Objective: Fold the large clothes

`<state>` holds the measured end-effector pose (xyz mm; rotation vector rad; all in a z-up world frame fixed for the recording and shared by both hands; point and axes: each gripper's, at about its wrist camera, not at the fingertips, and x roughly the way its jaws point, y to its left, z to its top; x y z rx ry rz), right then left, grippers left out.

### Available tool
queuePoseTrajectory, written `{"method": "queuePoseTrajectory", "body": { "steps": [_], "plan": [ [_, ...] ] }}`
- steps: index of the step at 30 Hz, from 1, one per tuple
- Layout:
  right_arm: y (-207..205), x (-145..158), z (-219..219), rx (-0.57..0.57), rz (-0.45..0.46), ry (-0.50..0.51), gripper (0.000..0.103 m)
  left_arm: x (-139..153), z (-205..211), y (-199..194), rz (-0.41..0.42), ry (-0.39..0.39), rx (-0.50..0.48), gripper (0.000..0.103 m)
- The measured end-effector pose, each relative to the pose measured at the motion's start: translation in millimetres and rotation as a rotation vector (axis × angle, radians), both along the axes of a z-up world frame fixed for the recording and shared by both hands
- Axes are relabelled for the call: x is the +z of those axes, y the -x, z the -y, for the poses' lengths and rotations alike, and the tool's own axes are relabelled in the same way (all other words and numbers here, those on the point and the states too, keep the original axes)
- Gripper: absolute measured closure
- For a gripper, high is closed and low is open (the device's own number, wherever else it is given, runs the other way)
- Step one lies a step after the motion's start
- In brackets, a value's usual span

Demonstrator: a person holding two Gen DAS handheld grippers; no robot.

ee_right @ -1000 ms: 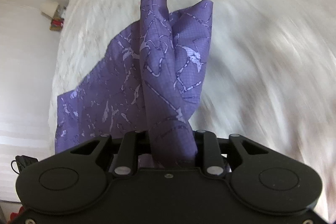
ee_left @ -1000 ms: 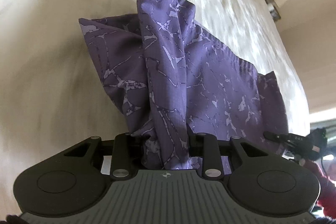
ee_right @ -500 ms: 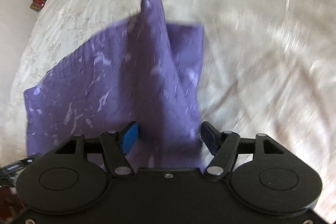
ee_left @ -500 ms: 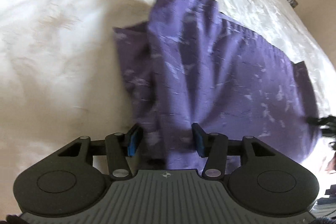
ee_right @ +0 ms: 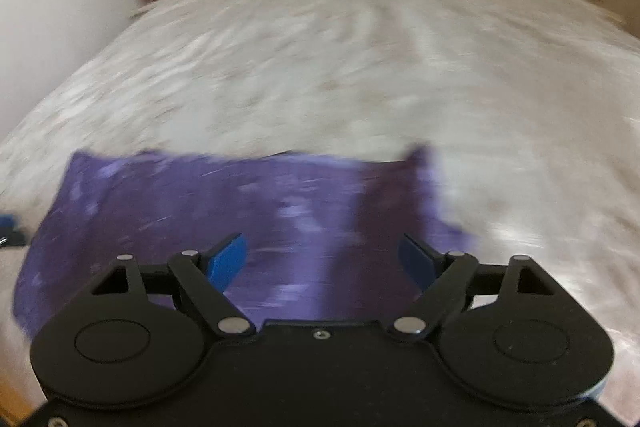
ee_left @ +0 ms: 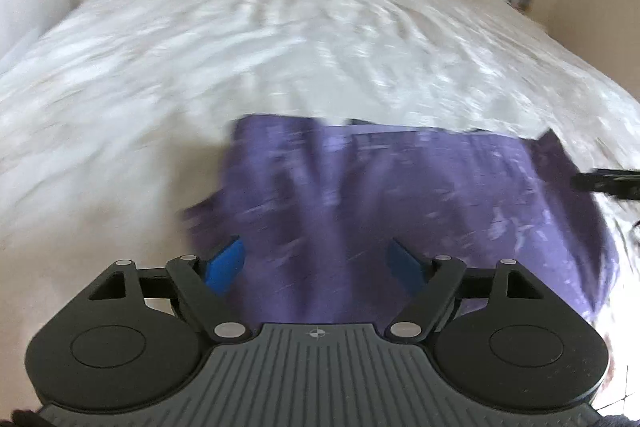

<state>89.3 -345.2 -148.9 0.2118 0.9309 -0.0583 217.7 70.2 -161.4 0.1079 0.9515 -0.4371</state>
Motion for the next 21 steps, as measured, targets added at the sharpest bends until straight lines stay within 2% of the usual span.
{"method": "queuePoseTrajectory", "body": {
  "steps": [5, 7, 10, 12, 14, 15, 16, 18, 21],
  "plan": [
    [-35.9, -18.8, -51.6, 0.162, -0.022, -0.019, 0.018, -26.2, 42.1, -35.5, -0.012, -0.004, -0.044, 0.025],
    [-45.0, -23.6, -67.5, 0.211, -0.026, -0.009, 0.018, -37.0, 43.2, -47.5, -0.030, 0.019, -0.022, 0.025],
    [-64.5, -39.4, -82.5, 0.256, -0.069, 0.046, 0.018, -58.3, 38.1, -67.3, -0.052, -0.038, 0.042, 0.025],
    [-78.1, -57.5, -77.9, 0.232, -0.117, 0.096, 0.017, -69.7, 27.9, -79.3, -0.063, -0.084, 0.081, 0.025],
    [-85.7, -70.4, -59.9, 0.156, -0.156, 0.107, 0.010, -79.1, 20.2, -89.3, -0.087, -0.097, 0.085, 0.021],
    [-88.0, -74.3, -50.0, 0.111, -0.169, 0.097, 0.003, -83.1, 18.6, -93.4, -0.100, -0.090, 0.080, 0.019],
    [-91.4, -80.0, -39.1, 0.058, -0.185, 0.076, 0.000, -86.1, 18.6, -96.4, -0.101, -0.095, 0.069, 0.015],
    [-96.5, -90.8, -20.1, -0.026, -0.205, -0.004, 0.000, -90.2, 21.9, -99.5, -0.094, -0.117, 0.046, 0.009],
    [-96.5, -96.2, -13.3, -0.047, -0.200, -0.032, 0.000, -93.1, 25.0, -101.0, -0.106, -0.113, 0.051, 0.000]
  ]
}}
